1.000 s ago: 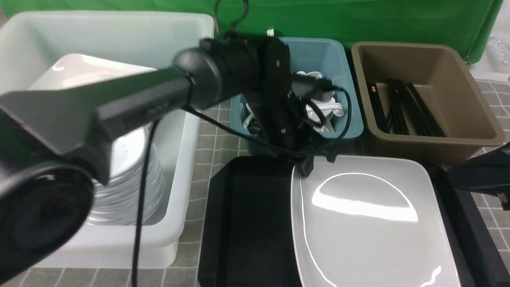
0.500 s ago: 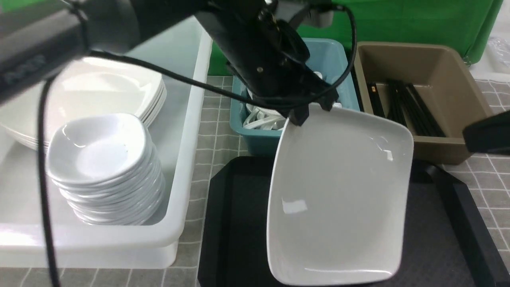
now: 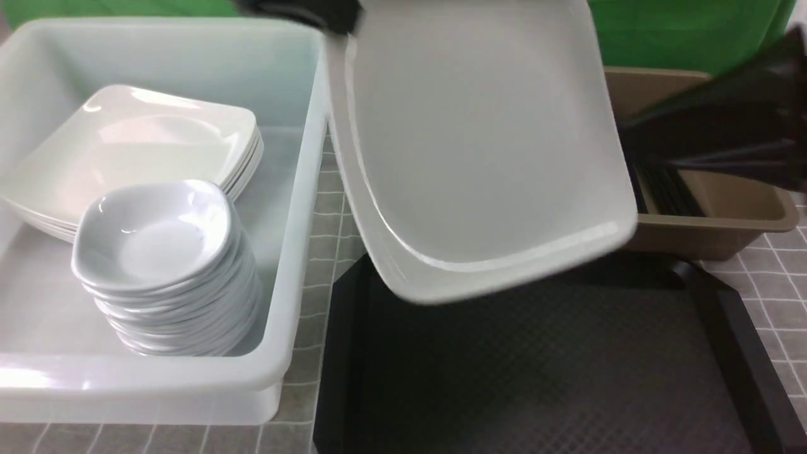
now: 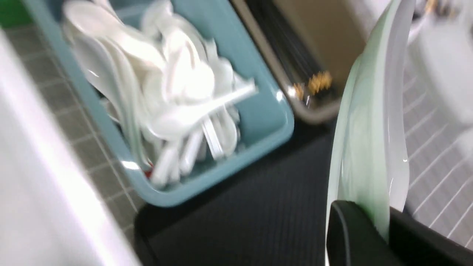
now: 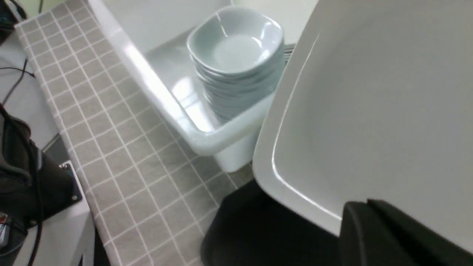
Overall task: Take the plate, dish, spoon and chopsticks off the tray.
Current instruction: Use the left arm to put the plate into the large storage box on the left
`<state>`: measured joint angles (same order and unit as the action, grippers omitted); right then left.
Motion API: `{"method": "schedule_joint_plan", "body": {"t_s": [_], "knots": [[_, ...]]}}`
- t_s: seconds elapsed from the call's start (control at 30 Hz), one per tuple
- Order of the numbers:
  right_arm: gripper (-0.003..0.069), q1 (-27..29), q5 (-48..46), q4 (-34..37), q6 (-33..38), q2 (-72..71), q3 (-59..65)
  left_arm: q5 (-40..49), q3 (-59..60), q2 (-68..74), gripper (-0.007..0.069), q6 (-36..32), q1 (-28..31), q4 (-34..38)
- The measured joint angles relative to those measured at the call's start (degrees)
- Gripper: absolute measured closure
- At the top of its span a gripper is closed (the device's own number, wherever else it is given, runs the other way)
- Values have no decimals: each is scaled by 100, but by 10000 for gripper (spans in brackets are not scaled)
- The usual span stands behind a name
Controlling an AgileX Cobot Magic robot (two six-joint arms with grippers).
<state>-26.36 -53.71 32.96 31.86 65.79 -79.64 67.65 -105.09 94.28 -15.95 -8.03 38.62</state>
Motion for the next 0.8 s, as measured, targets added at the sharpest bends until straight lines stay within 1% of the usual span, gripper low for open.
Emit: {"method": "schedule_joint_plan", "body": {"t_s": [0.07,0.1,0.13,0.17,0.2,0.23,0.33,0.37,0.43,0.47,0.5,0.57,0.6,0.63,0.73,0.8], "knots": [[635,-476,141,-443,-348,312,-411,194,0,-90,592,-239,744,560],[635,-556,167,-583,-439,398,-535,230,0,-108,592,-305,947,693],[635,-819,203,-897,-631,569,-796,292,0,-135,592,-371,1344,932],[635,-925,216,-1018,-746,682,-969,307,0,-148,592,-385,1603,1066],[635,-1180,232,-1264,-957,887,-1265,319,0,-173,592,-397,2042,1252],[635,-1237,231,-1351,-1011,944,-1347,319,0,-174,592,-399,2165,1292],[635,-1586,231,-1654,-1326,1446,-1958,291,-6,-181,592,-422,3171,1417],[635,-1625,231,-1681,-1337,1521,-2037,285,-6,-181,592,-428,3321,1417],[635,-1730,245,-1768,-1401,1784,-2300,223,-6,-181,592,-428,3869,1383],[635,-1737,261,-1769,-1410,1831,-2341,212,-6,-181,592,-428,3909,1383],[635,-1787,347,-1799,-1432,2009,-2472,110,5,-181,592,-428,4182,1383],[635,-1808,488,-1815,-1432,2114,-2561,9,39,-181,592,-428,4309,1389],[635,-1836,793,-1828,-1432,2304,-2650,-232,183,-191,592,-428,4474,1395],[635,-1836,833,-1828,-1432,2304,-2657,-262,207,-193,592,-428,4483,1395],[635,-1843,1438,-1847,-1438,2554,-2706,-682,665,-196,592,-493,4539,1415],[635,-1843,1634,-1868,-1438,2672,-2706,-984,1067,-196,592,-531,4546,1415]]}}
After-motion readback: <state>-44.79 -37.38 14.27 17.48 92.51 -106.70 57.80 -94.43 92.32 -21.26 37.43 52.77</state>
